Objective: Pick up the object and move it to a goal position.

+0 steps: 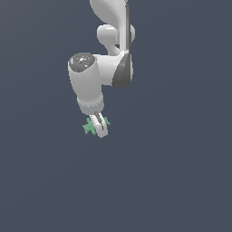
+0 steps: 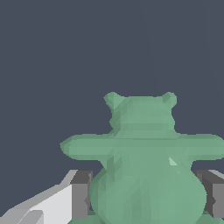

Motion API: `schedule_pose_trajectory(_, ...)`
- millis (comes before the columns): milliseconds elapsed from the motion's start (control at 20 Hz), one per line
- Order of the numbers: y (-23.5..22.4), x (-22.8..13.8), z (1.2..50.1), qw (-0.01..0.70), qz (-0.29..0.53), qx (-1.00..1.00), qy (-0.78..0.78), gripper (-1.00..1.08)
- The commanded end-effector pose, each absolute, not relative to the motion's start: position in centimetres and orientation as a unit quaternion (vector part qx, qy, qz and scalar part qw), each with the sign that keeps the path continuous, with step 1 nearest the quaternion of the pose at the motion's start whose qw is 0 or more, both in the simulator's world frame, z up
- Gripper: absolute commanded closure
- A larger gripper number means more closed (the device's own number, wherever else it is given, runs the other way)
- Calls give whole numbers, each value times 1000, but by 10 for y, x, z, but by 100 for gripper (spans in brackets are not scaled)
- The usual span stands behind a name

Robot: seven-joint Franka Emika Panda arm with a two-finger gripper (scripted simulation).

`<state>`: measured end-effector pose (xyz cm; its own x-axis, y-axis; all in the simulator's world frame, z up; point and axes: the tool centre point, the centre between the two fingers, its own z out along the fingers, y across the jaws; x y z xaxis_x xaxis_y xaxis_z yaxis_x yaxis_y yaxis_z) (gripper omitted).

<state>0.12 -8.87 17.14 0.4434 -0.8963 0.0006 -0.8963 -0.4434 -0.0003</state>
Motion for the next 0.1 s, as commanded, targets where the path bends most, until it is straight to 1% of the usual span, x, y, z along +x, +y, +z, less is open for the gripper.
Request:
schedule_pose_trajectory(0, -90, 3, 173, 0, 0, 850, -527, 108)
schedule_pose_trajectory(50, -90, 3, 173, 0, 0, 850, -527, 108)
